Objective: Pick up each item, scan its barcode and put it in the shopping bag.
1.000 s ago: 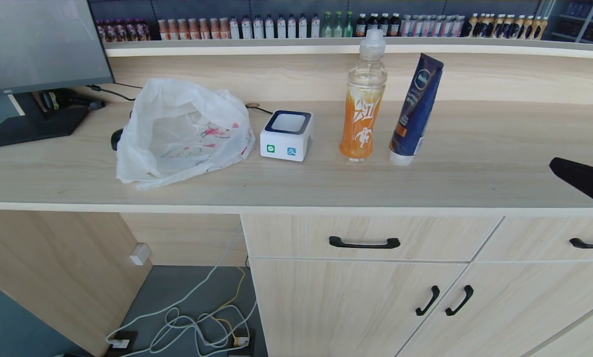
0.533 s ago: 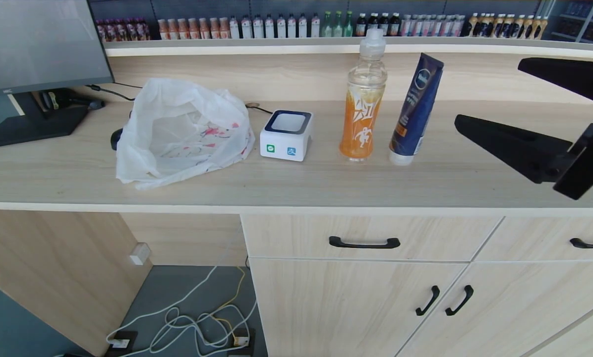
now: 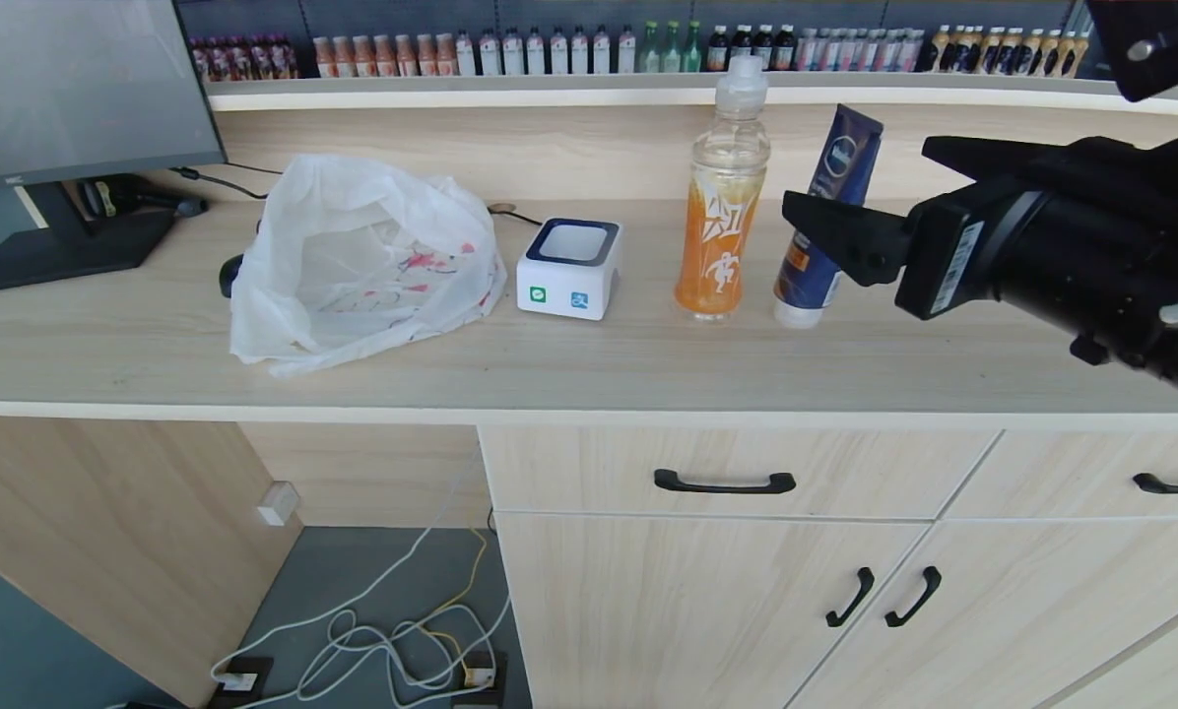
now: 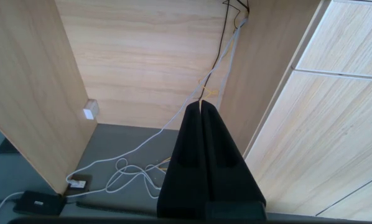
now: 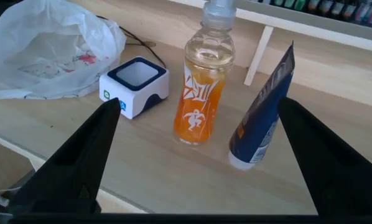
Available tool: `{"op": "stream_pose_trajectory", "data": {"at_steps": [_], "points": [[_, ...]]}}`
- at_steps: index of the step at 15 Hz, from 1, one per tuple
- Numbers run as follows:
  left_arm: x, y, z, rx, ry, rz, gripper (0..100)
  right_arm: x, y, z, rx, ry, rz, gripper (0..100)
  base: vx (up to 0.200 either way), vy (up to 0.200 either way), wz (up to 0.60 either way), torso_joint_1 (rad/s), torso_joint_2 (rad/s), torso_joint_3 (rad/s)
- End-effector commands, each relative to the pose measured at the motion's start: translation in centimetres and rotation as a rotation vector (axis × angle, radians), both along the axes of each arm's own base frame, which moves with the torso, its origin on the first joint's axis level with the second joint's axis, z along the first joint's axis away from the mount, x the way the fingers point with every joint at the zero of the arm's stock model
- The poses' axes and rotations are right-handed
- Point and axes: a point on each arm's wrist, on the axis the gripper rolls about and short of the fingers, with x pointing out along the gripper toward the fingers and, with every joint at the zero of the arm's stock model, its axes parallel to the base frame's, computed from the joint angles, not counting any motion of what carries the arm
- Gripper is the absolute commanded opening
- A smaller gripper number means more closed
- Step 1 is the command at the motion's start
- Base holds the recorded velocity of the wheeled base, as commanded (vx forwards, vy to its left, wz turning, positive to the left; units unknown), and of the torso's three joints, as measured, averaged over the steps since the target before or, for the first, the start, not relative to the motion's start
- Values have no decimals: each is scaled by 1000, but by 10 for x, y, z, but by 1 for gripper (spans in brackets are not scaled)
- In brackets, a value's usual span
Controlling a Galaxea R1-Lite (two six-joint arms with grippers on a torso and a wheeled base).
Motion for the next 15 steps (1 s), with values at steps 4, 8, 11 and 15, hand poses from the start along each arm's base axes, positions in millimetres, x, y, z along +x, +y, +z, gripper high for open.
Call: {"op": "stream_pose_trajectory", "data": {"at_steps": [4,8,11,15], "points": [[0,0,0,0,0,0,0,25,20,-6,97,-7,-68,100,0,0,0,0,0,0],[0,0,0,0,0,0,0,37,30,-3,136,-11,-99,100,0,0,0,0,0,0],[0,0,0,0,0,0,0,45,39,-3,157,-5,-89,100,0,0,0,0,0,0],[0,0,0,0,0,0,0,51,47,-2,160,-10,-83,100,0,0,0,0,0,0]]}}
